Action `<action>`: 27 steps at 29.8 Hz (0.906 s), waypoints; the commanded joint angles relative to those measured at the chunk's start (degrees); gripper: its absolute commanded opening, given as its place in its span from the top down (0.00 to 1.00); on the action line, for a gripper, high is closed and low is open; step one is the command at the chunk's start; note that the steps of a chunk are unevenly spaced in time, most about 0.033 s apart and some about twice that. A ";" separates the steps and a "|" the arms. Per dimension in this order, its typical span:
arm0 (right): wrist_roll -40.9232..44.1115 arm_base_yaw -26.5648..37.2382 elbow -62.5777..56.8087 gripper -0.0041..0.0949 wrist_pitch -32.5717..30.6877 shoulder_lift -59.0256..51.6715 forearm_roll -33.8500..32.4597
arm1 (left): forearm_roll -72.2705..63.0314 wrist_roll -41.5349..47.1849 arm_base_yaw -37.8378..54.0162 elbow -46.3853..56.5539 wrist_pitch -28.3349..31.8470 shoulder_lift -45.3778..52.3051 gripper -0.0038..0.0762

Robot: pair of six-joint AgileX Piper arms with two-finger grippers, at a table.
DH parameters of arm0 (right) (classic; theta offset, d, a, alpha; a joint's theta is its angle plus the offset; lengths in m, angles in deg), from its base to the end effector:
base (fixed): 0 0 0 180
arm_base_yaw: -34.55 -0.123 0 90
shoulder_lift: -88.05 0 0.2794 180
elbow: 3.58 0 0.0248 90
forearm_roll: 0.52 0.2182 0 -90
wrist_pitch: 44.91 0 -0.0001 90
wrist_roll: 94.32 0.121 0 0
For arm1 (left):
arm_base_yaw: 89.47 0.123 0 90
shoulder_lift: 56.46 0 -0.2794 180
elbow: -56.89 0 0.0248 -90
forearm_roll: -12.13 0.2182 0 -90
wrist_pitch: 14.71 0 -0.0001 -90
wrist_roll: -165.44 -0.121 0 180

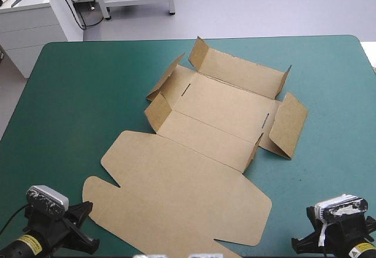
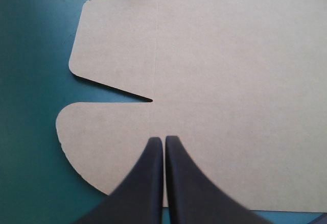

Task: Fold the box

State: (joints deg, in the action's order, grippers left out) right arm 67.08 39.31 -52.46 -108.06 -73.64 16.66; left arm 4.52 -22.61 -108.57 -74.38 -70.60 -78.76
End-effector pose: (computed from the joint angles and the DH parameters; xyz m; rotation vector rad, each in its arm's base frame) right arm 0.0192 0.0304 0.2443 -0.2559 2.2174 0.1545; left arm 0.0298 -0.0244 0.2515 0.4999 2.1628 -0.2696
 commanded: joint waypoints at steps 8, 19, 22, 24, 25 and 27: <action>-0.41 -0.16 1.46 0.97 3.06 1.26 1.04 | -0.99 -0.06 -0.13 -1.43 3.31 -0.68 0.96; 0.95 -0.16 3.19 0.97 3.29 5.90 1.04 | -0.99 -0.06 -0.13 -1.43 3.31 -0.68 0.96; 0.95 -0.16 5.88 0.97 3.55 9.62 0.94 | -0.99 0.21 -0.13 -1.43 3.31 -0.68 0.96; 0.95 -0.16 8.03 0.97 3.45 12.82 0.85 | -0.99 0.21 -0.13 -1.43 3.31 -0.68 0.96; 0.95 -0.16 9.29 0.97 3.45 14.59 0.85 | -0.99 0.21 -0.13 -1.43 3.31 -0.68 0.96; 1.36 -0.16 11.76 0.97 3.21 17.92 0.85 | -0.99 0.21 -0.13 -1.43 3.31 -0.68 0.96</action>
State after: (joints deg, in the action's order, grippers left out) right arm 68.14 39.31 -45.51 -107.83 -60.59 16.77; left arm 4.52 -22.61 -108.57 -74.38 -70.55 -78.76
